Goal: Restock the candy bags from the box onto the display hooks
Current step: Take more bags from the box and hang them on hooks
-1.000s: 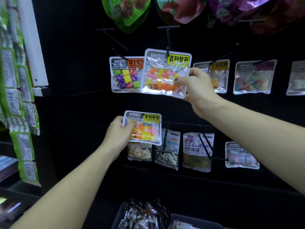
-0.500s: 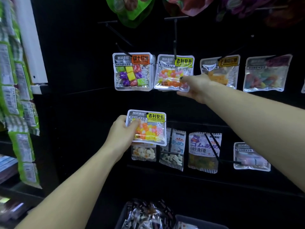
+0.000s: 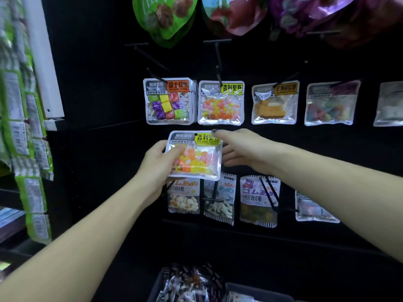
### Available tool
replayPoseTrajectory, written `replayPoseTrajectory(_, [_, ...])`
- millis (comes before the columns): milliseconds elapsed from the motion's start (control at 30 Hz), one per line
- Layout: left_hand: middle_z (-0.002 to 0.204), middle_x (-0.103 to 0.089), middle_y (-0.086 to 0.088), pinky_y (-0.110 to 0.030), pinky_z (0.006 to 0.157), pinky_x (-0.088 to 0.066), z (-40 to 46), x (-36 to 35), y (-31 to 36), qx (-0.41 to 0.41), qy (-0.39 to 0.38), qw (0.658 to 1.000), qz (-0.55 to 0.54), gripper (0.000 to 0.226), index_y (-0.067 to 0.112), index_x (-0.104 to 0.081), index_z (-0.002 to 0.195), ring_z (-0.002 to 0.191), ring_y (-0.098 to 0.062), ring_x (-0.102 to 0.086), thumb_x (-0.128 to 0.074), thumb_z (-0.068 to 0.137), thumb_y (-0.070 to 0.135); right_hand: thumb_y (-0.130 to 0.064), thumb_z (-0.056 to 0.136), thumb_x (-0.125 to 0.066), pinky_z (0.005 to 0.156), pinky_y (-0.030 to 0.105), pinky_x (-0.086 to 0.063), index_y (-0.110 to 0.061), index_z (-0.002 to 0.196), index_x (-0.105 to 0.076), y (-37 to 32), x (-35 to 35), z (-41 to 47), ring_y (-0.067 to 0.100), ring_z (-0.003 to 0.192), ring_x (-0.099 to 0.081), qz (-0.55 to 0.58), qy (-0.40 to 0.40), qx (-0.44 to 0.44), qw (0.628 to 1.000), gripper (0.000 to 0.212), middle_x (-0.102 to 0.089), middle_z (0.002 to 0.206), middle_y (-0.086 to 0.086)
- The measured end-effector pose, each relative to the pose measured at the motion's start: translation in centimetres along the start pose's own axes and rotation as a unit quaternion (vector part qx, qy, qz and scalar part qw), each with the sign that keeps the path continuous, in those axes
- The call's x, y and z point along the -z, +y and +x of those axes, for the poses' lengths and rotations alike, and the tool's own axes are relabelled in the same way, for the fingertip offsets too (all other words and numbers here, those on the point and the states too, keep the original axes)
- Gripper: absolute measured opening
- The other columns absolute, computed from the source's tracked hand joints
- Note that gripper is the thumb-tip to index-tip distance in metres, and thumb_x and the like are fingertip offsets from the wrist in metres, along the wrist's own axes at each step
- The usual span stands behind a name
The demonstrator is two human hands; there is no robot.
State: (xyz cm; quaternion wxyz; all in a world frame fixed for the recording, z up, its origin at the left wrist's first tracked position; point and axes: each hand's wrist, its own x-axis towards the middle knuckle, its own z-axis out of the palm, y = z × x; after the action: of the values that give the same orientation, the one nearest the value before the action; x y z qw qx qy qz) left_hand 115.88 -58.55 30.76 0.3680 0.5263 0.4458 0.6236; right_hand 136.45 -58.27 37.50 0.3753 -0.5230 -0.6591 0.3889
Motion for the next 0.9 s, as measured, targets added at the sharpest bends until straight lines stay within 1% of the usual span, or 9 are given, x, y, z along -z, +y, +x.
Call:
replayPoseTrajectory(67, [0.09, -0.074, -0.001, -0.031, 0.06, -0.06, -0.4, -0.7, 1.5, -0.026, -0.012, 1.0, -0.011, 0.01, 0.022, -0.069, 0.106, 0.075, -0.014, -0.075, -0.063, 0.103, 0.029, -0.044, 0.095, -0.067, 0.083, 0.033, -0.06, -0.008, 0.124, -0.064, -0.3, -0.1, -0.7, 0.024, 0.098, -0.072, 0.024, -0.009, 0.033, 0.999, 0.047, -0.074, 0.116, 0.013])
replayPoseTrajectory(167, [0.086, -0.073, 0.009, -0.043, 0.082, -0.06, -0.8, -1.7, 3.7, -0.079, -0.029, 0.996, -0.002, 0.014, 0.023, -0.067, 0.113, 0.085, -0.017, -0.071, -0.062, 0.104, 0.031, -0.04, 0.076, -0.072, 0.101, 0.051, -0.055, -0.012, 0.117, -0.067, -1.3, 0.5, -1.3, 0.029, 0.111, -0.068, 0.004, 0.069, 0.105, 0.992, 0.05, -0.071, 0.12, 0.01])
replayPoseTrajectory(233, [0.086, -0.069, 0.012, -0.048, 0.093, -0.058, -1.0, -2.2, 5.3, -0.098, -0.035, 0.995, 0.007, 0.021, 0.022, -0.064, 0.12, 0.09, -0.017, -0.069, -0.062, 0.103, 0.035, -0.03, 0.083, -0.071, 0.104, 0.057, -0.053, -0.011, 0.114, -0.07, -2.1, 1.1, -2.1, 0.036, 0.111, -0.069, 0.022, 0.089, 0.151, 0.984, 0.036, -0.072, 0.119, 0.015])
replayPoseTrajectory(300, [0.092, -0.068, 0.007, -0.052, 0.096, -0.057, -0.9, -2.5, 6.7, -0.109, -0.044, 0.993, 0.012, 0.014, 0.027, -0.064, 0.111, 0.097, -0.025, -0.07, -0.062, 0.102, 0.037, -0.028, 0.088, -0.07, 0.103, 0.059, -0.053, -0.01, 0.11, -0.071, -3.0, 1.8, -2.5, 0.038, 0.11, -0.069, 0.033, 0.121, 0.184, 0.975, 0.028, -0.073, 0.116, 0.018])
replayPoseTrajectory(433, [0.095, -0.071, 0.002, -0.038, 0.077, -0.059, -0.4, -3.1, 9.2, -0.118, -0.047, 0.992, 0.006, 0.008, 0.03, -0.06, 0.098, 0.091, -0.021, -0.074, -0.063, 0.102, 0.036, -0.023, 0.098, -0.068, 0.099, 0.053, -0.057, -0.018, 0.102, -0.071, -4.5, 2.4, -2.9, 0.028, 0.102, -0.075, 0.046, 0.157, 0.226, 0.96, 0.007, -0.077, 0.108, 0.01])
replayPoseTrajectory(533, [0.095, -0.07, 0.003, -0.034, 0.073, -0.058, -0.1, -3.3, 10.4, -0.13, -0.043, 0.991, -0.003, 0.008, 0.026, -0.061, 0.106, 0.091, -0.019, -0.074, -0.062, 0.102, 0.033, -0.02, 0.098, -0.068, 0.094, 0.046, -0.06, -0.013, 0.101, -0.07, -5.7, 2.8, -3.0, 0.031, 0.101, -0.075, 0.037, 0.181, 0.239, 0.953, 0.008, -0.076, 0.109, 0.014])
replayPoseTrajectory(633, [0.075, -0.064, 0.014, -0.027, 0.064, -0.056, 0.1, -3.4, 11.0, -0.134, -0.043, 0.99, -0.013, 0.003, 0.027, -0.061, 0.104, 0.081, -0.012, -0.071, -0.061, 0.103, 0.03, -0.021, 0.096, -0.068, 0.093, 0.052, -0.058, -0.008, 0.102, -0.072, -6.6, 3.1, -2.8, 0.038, 0.103, -0.073, 0.028, 0.19, 0.241, 0.951, 0.015, -0.075, 0.111, 0.021])
replayPoseTrajectory(767, [0.077, -0.061, 0.013, -0.022, 0.054, -0.054, 0.4, -3.7, 11.2, -0.128, -0.038, 0.991, -0.009, 0.005, 0.024, -0.059, 0.103, 0.066, -0.003, -0.069, -0.059, 0.104, 0.029, -0.02, 0.096, -0.068, 0.078, 0.043, -0.059, 0.003, 0.108, -0.069, -6.9, 3.3, -1.9, 0.033, 0.086, -0.069, 0.023, 0.198, 0.231, 0.952, 0.025, -0.071, 0.096, 0.017])
replayPoseTrajectory(900, [0.082, -0.062, 0.01, -0.025, 0.058, -0.056, 1.0, -3.8, 11.2, -0.123, -0.032, 0.992, -0.002, 0.006, 0.024, -0.059, 0.1, 0.071, -0.007, -0.069, -0.059, 0.104, 0.029, -0.018, 0.094, -0.068, 0.096, 0.057, -0.056, 0.009, 0.112, -0.066, -6.9, 3.2, -1.4, 0.043, 0.095, -0.071, 0.039, 0.191, 0.224, 0.955, 0.032, -0.068, 0.116, 0.032])
